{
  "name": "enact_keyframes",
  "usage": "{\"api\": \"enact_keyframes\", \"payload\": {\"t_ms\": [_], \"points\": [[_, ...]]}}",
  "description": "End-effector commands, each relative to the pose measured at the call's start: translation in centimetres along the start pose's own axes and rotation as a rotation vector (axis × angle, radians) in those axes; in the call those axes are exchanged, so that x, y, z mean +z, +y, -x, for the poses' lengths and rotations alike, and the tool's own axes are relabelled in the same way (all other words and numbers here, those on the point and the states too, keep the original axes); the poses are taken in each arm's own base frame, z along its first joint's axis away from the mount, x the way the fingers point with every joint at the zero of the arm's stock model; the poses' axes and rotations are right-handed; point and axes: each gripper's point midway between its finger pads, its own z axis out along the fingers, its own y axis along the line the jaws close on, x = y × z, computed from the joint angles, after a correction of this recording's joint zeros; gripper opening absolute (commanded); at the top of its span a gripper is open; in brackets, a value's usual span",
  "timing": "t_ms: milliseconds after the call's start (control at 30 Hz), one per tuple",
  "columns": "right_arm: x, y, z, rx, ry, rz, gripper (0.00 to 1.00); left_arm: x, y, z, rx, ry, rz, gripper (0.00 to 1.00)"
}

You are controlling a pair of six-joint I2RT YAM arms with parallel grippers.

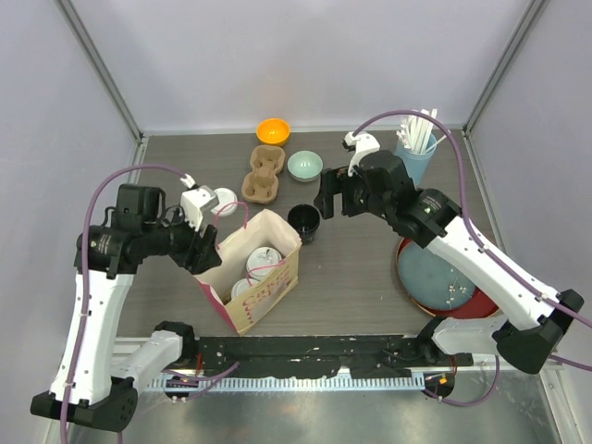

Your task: Pack the takeout coffee

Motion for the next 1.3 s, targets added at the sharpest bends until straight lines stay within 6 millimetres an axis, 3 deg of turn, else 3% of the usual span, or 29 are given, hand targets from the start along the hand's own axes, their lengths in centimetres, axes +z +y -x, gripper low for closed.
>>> {"api": "enact_keyframes", "payload": {"t_ms": [0,133,233,267,367,400,467,500,567,600,667,733,800,833,867,933,1067,1167,1267], "points": [[0.0,-0.2,2.1,-0.028,-0.017,-0.001,0.95,-1.9,-0.4,1.6,0.023,-0.055,0.035,0.63],[0.3,-2.5,3.6,-0.008,-0.035,-0.078,0.95,-3.1,0.2,2.8,0.020,-0.082,0.096,0.66],[-0.2,-6.0,5.3,0.033,-0.073,-0.165,0.92,-3.7,0.7,3.6,0.004,-0.089,0.135,0.67],[-0.5,-8.0,6.0,0.040,-0.097,-0.227,0.90,-3.9,1.0,3.8,0.000,-0.087,0.152,0.68],[-1.8,-13.6,7.9,0.023,-0.164,-0.423,0.77,-4.4,1.7,4.3,-0.027,-0.098,0.184,0.69],[-1.9,-14.9,8.1,0.019,-0.170,-0.463,0.65,-4.5,1.9,4.6,-0.034,-0.104,0.192,0.70],[-1.2,-17.4,8.6,0.015,-0.175,-0.515,0.55,-4.7,2.5,4.6,-0.054,-0.101,0.215,0.70],[-1.4,-19.8,8.7,0.017,-0.172,-0.566,0.45,-4.7,2.8,4.6,-0.061,-0.099,0.230,0.70],[-0.8,-22.5,9.2,0.037,-0.178,-0.597,0.37,-4.9,3.3,4.6,-0.073,-0.098,0.253,0.71],[-0.8,-25.6,9.3,0.080,-0.175,-0.646,0.36,-5.1,3.7,4.6,-0.075,-0.095,0.274,0.71],[-0.5,-28.2,9.9,0.123,-0.189,-0.672,0.37,-5.2,4.1,4.6,-0.083,-0.091,0.291,0.71],[-0.9,-32.0,10.7,0.167,-0.209,-0.753,0.44,-5.6,4.5,4.7,-0.085,-0.091,0.315,0.72],[-1.1,-34.4,11.3,0.211,-0.229,-0.783,0.51,-5.6,4.9,4.7,-0.092,-0.090,0.331,0.72],[-0.7,-36.6,10.8,0.272,-0.233,-0.799,0.55,-5.6,5.1,4.7,-0.096,-0.089,0.340,0.72],[-0.2,-37.0,11.3,0.297,-0.250,-0.763,0.64,-5.6,5.4,4.7,-0.098,-0.090,0.346,0.72],[1.1,-39.3,10.7,0.376,-0.254,-0.760,0.70,-5.5,5.5,4.7,-0.100,-0.087,0.345,0.72],[3.3,-40.5,11.6,0.385,-0.259,-0.722,0.69,-5.3,5.5,4.8,-0.093,-0.083,0.329,0.72],[4.5,-41.8,10.7,0.401,-0.226,-0.748,0.67,-5.2,5.8,4.7,-0.103,-0.078,0.334,0.72],[5.9,-41.7,10.1,0.408,-0.204,-0.691,0.61,-5.1,5.8,4.7,-0.106,-0.078,0.325,0.72]]}}
